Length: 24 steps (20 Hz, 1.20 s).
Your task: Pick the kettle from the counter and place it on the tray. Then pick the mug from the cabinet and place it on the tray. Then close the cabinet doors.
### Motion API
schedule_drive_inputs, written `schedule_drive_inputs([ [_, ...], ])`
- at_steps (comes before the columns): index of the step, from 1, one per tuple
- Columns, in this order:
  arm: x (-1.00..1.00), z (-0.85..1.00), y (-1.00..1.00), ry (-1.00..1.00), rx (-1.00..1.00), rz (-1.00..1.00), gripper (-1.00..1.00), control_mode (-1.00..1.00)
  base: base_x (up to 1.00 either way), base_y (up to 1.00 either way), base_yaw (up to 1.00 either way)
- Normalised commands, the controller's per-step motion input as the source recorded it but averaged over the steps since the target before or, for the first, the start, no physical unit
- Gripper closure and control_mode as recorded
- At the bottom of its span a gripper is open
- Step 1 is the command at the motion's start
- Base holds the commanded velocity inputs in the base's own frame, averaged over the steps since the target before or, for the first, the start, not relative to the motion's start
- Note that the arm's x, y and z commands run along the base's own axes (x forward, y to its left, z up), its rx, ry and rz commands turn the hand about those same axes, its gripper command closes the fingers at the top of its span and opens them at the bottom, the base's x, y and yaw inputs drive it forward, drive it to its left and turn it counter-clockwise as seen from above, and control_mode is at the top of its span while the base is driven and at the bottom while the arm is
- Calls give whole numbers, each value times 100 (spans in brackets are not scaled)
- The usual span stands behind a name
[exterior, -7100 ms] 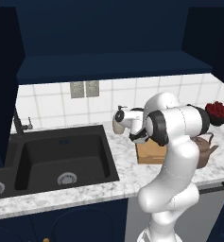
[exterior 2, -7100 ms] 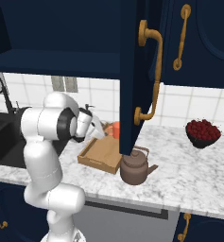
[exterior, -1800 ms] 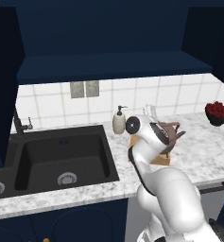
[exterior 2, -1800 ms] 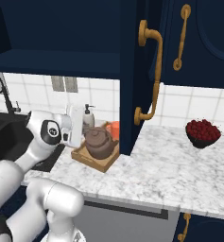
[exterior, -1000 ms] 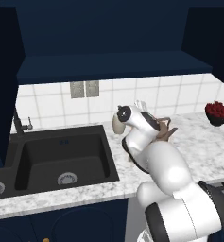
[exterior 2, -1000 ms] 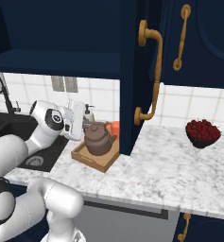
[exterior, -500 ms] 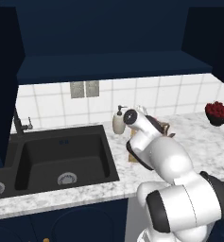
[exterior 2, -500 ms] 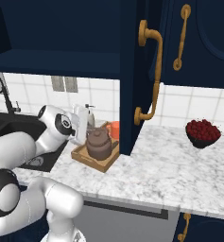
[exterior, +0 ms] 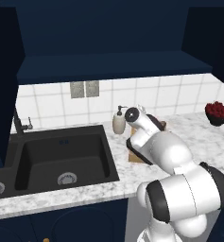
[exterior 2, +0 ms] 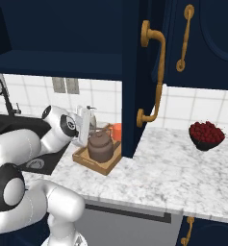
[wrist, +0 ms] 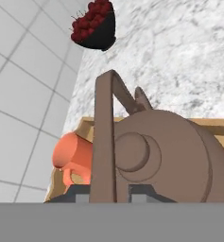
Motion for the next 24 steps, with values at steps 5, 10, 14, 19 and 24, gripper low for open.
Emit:
schedule_drive_inputs([
  [5,0,-16,0,0,4,1,-100,-100,0,0,0],
  [10,-7,9,11,-7,0,0,-100,-100,0,0,0],
  [14,-31,24,18,-8,0,0,-100,-100,0,0,0],
  [19,-62,68,5,-14,0,0,-100,-100,0,0,0],
  [24,-54,51,-15,-4,0,0,-100,-100,0,0,0],
])
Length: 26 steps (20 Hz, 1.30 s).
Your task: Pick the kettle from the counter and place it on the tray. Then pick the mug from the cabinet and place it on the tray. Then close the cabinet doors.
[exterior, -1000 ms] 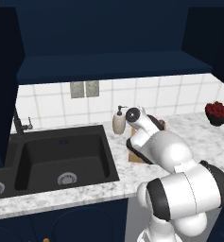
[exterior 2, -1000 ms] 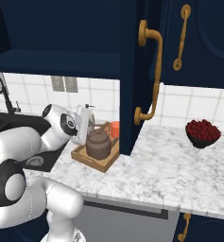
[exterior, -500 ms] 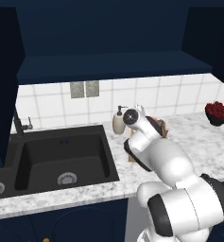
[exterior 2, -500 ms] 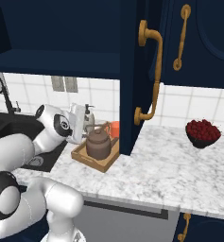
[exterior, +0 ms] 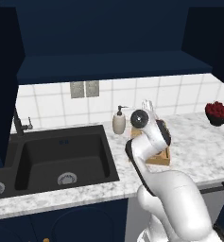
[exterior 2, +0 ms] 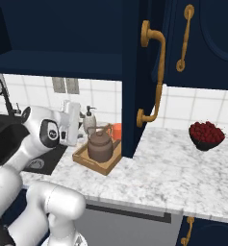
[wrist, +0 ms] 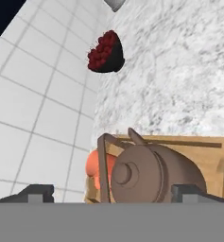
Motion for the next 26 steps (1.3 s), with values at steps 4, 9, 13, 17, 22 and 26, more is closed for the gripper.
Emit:
schedule_drive_inputs([
  [4,-35,13,-58,-5,2,0,-100,-100,0,0,0],
  [9,-46,-5,-74,-4,14,0,-100,-100,0,0,0],
  [13,-80,-20,-66,-10,23,-1,-100,-100,0,0,0],
  [17,-67,-3,-64,-5,22,0,-100,-100,0,0,0],
  [22,-83,-2,-73,-1,21,0,-100,-100,0,0,0],
  [26,-100,-25,-63,-10,25,0,-100,-100,0,0,0],
])
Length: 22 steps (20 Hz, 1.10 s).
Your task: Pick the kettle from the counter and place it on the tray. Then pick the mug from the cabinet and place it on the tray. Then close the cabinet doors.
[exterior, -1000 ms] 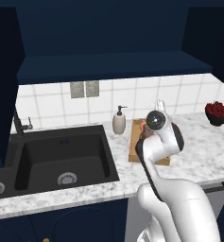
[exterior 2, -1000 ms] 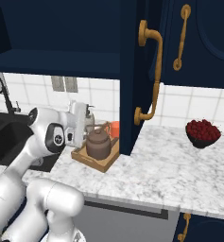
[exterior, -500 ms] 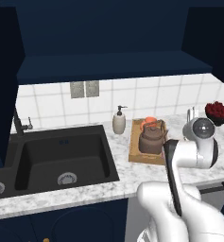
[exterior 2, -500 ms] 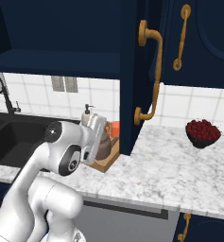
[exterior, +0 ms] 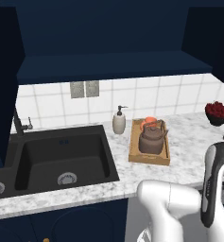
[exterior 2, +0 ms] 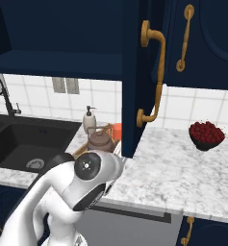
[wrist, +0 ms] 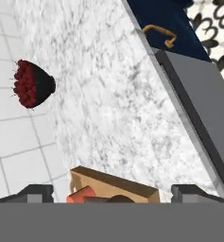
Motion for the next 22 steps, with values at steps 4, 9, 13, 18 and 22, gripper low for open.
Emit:
schedule_drive_inputs([
  [4,-63,-19,-59,-12,24,1,-100,-100,0,0,0],
  [9,2,0,-78,-11,25,11,-100,-100,0,0,0],
  [13,35,3,-77,-13,23,17,-100,-100,0,0,0],
  [18,47,13,-75,-12,19,21,-100,-100,0,0,0],
  [22,43,16,-71,-9,15,20,-100,-100,0,0,0],
])
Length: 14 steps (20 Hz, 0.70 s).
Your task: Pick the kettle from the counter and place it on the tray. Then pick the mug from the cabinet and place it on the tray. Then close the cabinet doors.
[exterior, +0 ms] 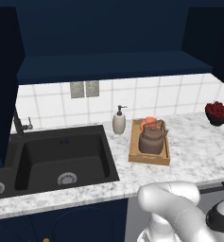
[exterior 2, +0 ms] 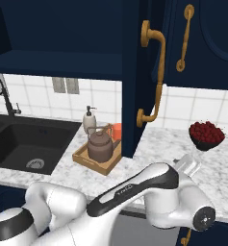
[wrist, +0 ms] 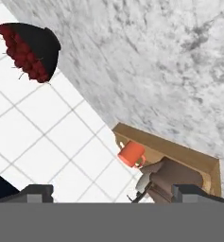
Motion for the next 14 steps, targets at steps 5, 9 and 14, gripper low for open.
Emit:
schedule_drive_inputs([
  [5,33,24,-59,-13,16,24,-100,-100,0,0,0],
  [9,23,42,-39,-21,14,24,-100,-100,0,0,0],
  [14,5,57,-15,-24,11,21,-100,-100,0,0,0],
])
